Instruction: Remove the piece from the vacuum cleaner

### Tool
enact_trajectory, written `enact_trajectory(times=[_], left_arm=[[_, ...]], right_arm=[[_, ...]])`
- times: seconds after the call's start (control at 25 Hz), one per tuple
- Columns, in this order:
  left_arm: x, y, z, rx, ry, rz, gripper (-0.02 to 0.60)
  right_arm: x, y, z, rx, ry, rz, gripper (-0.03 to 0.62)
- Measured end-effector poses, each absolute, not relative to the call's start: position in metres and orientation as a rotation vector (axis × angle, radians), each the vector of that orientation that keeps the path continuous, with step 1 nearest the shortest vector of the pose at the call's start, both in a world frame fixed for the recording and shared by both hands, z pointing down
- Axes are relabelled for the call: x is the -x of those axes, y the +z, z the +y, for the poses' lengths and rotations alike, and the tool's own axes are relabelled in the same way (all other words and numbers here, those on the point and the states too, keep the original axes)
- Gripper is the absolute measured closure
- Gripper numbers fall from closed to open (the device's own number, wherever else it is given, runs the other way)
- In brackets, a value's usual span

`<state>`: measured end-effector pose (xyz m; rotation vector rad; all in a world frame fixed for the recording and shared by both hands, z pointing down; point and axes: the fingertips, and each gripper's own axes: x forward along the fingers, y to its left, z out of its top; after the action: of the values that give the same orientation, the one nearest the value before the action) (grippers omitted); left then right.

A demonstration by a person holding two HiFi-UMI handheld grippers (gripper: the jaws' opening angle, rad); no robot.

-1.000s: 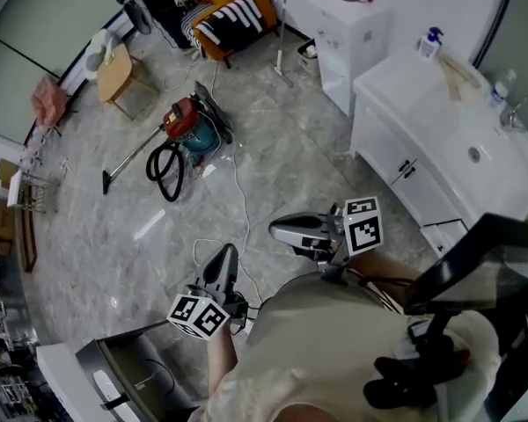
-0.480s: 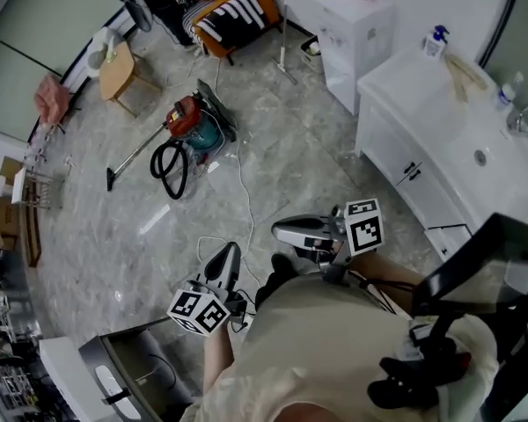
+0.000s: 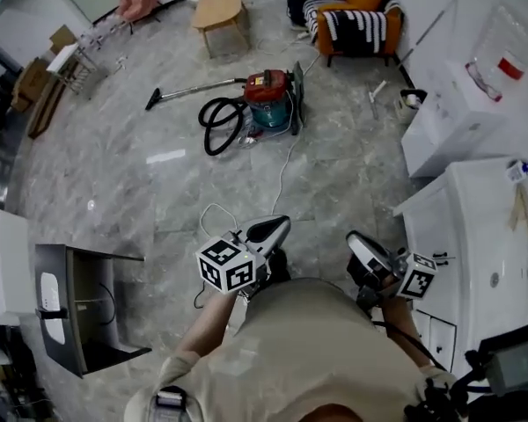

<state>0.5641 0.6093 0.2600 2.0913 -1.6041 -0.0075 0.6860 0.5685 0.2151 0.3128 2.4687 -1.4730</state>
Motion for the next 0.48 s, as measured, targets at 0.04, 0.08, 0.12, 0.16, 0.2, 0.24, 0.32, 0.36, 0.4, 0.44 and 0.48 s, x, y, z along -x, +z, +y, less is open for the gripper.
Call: enact_trajectory(times=[0.04,0.08,0.12,0.16,0.2,0.24,0.32,0.36,0.4,0.44,0.48], left_arm=[[-0.552,0.260,0.607,-2.085,-0.018,-1.602,0.578],[-0.540,0.259,0.605,-2.085,-0.027,-1.599,0.578],[-0.528,0.258,0.603,-2.088,-0.034,-1.597,0.578],[-0.515,0.256,0.601,-2.089,-0.039,-1.597,0.578],[-0.502,0.255,0.599,-2.088,-0.044,-1.596,0.578],[-0.489,0.253,0.599,-2.088,-0.051,-1.594,0.578],[-0.465,0.250,0.598,-2.093,-0.064,-1.590,0.578],[-0.452,0.249,0.598,-2.096,-0.069,-1.592,0.578],[-0.439,0.248,0.598,-2.098,-0.075,-1.596,0.578],[-0.426,0.247,0.599,-2.098,-0.081,-1.602,0.578],[-0.414,0.247,0.600,-2.095,-0.089,-1.606,0.578]], right_arm=[[-0.674,0.214,0.566,-0.310,-1.477,2.473,0.591],[-0.660,0.212,0.565,-0.313,-1.478,2.477,0.591],[-0.646,0.208,0.565,-0.320,-1.475,2.483,0.591],[-0.631,0.205,0.565,-0.329,-1.471,2.493,0.591],[-0.617,0.201,0.565,-0.338,-1.466,2.504,0.591],[-0.603,0.198,0.567,-0.346,-1.460,2.513,0.592],[-0.577,0.192,0.569,-0.358,-1.447,2.527,0.591],[-0.564,0.190,0.570,-0.362,-1.442,2.534,0.591],[-0.552,0.189,0.571,-0.365,-1.439,2.540,0.591],[-0.540,0.189,0.572,-0.366,-1.439,2.545,0.591],[-0.529,0.188,0.572,-0.366,-1.441,2.548,0.591]])
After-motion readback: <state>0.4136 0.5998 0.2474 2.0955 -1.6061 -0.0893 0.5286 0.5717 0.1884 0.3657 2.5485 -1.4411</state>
